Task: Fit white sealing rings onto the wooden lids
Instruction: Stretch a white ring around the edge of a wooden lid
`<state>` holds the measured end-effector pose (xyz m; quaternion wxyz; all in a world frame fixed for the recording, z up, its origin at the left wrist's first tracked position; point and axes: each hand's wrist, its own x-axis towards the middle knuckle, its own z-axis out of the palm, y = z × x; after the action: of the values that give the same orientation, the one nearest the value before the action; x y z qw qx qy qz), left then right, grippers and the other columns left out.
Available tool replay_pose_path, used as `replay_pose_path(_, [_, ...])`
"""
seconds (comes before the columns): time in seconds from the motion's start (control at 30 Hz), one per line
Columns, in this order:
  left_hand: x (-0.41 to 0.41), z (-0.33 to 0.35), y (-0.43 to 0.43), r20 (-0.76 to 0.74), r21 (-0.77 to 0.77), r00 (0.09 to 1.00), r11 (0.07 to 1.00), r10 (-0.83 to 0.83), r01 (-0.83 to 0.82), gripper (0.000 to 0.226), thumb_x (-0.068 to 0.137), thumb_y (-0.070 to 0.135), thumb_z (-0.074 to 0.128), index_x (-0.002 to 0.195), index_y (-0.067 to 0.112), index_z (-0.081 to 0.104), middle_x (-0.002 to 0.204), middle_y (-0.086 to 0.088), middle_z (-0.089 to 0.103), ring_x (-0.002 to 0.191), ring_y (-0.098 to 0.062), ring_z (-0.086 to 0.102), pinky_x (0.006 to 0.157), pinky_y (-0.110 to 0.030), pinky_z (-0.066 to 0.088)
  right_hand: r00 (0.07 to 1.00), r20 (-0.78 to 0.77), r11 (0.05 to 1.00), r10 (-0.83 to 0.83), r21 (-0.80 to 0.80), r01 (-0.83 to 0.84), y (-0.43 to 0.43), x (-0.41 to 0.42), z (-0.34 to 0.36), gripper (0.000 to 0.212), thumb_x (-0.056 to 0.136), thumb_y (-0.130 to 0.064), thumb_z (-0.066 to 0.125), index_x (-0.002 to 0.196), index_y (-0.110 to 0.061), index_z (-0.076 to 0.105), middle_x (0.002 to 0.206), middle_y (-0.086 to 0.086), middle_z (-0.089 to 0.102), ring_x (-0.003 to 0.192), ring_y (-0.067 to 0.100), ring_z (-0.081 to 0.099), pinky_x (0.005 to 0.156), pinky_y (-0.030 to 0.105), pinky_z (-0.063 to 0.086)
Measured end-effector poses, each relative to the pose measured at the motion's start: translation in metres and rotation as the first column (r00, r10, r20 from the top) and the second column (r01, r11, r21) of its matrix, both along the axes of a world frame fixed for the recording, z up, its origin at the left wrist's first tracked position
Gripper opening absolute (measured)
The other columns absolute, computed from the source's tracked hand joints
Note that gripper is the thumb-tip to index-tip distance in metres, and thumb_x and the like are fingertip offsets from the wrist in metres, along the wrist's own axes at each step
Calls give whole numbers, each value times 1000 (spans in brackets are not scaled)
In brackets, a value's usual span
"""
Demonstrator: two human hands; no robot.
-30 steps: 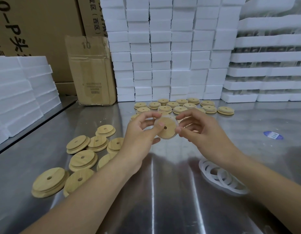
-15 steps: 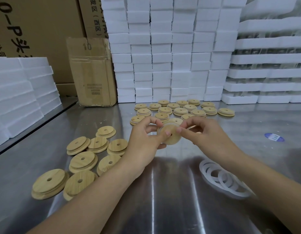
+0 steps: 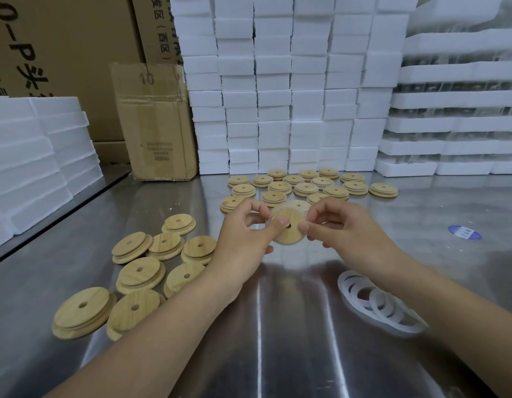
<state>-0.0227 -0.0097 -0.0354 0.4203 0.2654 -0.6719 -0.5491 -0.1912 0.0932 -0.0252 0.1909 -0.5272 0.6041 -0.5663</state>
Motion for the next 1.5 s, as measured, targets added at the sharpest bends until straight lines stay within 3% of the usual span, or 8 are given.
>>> replay_pose_path(0.27, [2, 4, -2, -50, 65, 995, 994, -91, 94, 12, 96, 27, 80, 102, 31, 70, 105, 6, 80, 95, -8, 70, 79, -30, 55, 1000, -1, 1000, 16, -13, -16, 4, 5, 5, 15, 93, -12, 77, 90, -13, 63, 84, -1, 70, 73, 16, 65, 67, 33, 46])
replay_pose_path(0.57, [5, 9, 0, -68, 66, 989, 988, -133, 137, 16, 99, 23, 76, 111, 33, 79, 113, 0, 79, 99, -10, 72, 79, -27, 58, 1000, -14, 999, 19, -31, -19, 3, 3, 5, 16, 93, -11, 78, 95, -18, 63, 87, -9, 71, 72, 12, 67, 64, 23, 49])
replay_pose_path(0.77, [4, 7, 3, -105, 181, 981, 967, -160, 177, 25, 97, 21, 77, 122, 28, 77, 106, -9, 82, 89, -20, 76, 80, -30, 63, 861, -506, 998, -49, -47, 30, 5, 6, -3, 70, 74, -42, 93, 134, -35, 57, 124, -29, 55, 113, -7, 54, 85, 3, 41])
replay_pose_path(0.9, [3, 5, 4, -113, 212, 982, 962, -150, 171, 25, 97, 23, 77, 121, 29, 77, 106, -7, 82, 99, -32, 79, 90, -40, 66, 881, -466, 996, -85, -73, 58, 4, 5, -5, 67, 71, -51, 91, 129, -33, 62, 119, -25, 61, 109, -7, 56, 84, 3, 40])
replay_pose_path(1.07, [3, 8, 2, -151, 290, 987, 952, -53, 95, 19, 101, 35, 71, 120, 35, 77, 118, 13, 77, 99, -14, 80, 72, -27, 63, 892, -347, 947, -288, 36, 320, 1, -39, 4, 63, 69, -58, 89, 121, -30, 68, 111, -18, 67, 98, 0, 62, 78, 16, 43])
replay_pose_path(1.27, [4, 7, 2, -77, 285, 997, 958, -18, 39, 15, 103, 37, 68, 109, 37, 82, 117, 20, 76, 97, -6, 78, 70, -24, 56, 740, -529, 746, -416, 267, 610, 20, -107, -11, 66, 72, -70, 79, 108, -14, 75, 98, 0, 71, 90, 21, 61, 79, 37, 47])
replay_pose_path(1.4, [11, 17, -6, 133, -94, 987, 993, 87, -75, 13, 102, 31, 67, 100, 35, 79, 105, 19, 75, 88, -3, 74, 71, -23, 50, 708, -611, 687, -354, 344, 640, 17, -116, -16, 72, 72, -78, 72, 116, -22, 76, 105, 7, 71, 100, 30, 65, 91, 43, 54])
replay_pose_path(1.5, [32, 30, -18, 379, -679, 806, 729, 455, -92, 8, 97, 43, 65, 100, 40, 71, 96, 23, 69, 91, -4, 67, 70, -29, 48, 687, -625, 658, -370, 347, 669, 16, -115, -14, 83, 71, -80, 73, 131, -23, 68, 114, 10, 68, 112, 31, 61, 95, 45, 52])
